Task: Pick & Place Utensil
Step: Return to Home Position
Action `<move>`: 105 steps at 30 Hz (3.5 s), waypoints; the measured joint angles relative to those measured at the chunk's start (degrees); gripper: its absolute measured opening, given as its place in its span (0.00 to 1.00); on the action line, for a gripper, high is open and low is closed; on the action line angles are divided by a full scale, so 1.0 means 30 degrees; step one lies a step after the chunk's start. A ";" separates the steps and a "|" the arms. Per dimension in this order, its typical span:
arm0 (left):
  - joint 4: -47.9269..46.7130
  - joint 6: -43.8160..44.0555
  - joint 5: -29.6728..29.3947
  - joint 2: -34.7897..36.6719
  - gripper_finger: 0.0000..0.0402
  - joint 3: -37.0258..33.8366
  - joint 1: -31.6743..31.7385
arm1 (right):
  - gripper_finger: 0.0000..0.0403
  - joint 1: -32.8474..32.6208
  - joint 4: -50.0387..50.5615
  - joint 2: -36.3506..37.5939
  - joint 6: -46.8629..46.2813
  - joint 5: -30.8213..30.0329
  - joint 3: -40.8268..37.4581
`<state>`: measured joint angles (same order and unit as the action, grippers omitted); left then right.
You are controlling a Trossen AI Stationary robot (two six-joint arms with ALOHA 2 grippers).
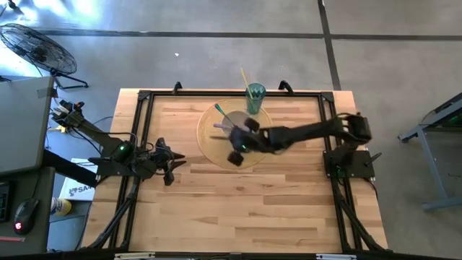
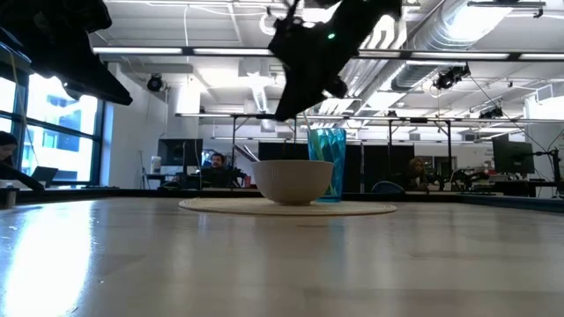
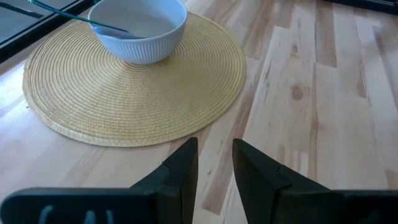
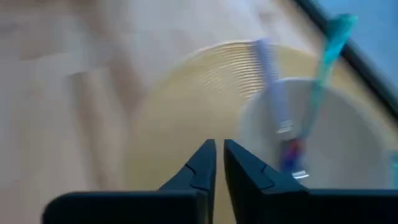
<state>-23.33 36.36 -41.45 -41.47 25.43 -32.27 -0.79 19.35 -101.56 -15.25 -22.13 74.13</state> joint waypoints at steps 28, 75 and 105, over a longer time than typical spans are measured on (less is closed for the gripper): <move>-0.0284 -0.0028 0.2919 0.0000 0.24 0.0000 0.0000 | 0.02 -0.3632 -0.4813 2.1052 0.3832 0.1320 -1.6252; 1.1078 -1.0803 1.0447 0.1481 0.24 -0.3796 0.7505 | 0.02 -0.0696 -0.8552 3.3477 0.3486 0.5712 -2.4525; 0.9265 -1.2006 2.1047 1.2517 0.24 -0.8178 1.4169 | 0.02 -0.0711 -0.7024 3.3470 0.2572 0.6165 -2.4525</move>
<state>4.46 0.34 21.69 -3.92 0.90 10.24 -2.92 -1.72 -1.15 -7.53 -3.63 0.56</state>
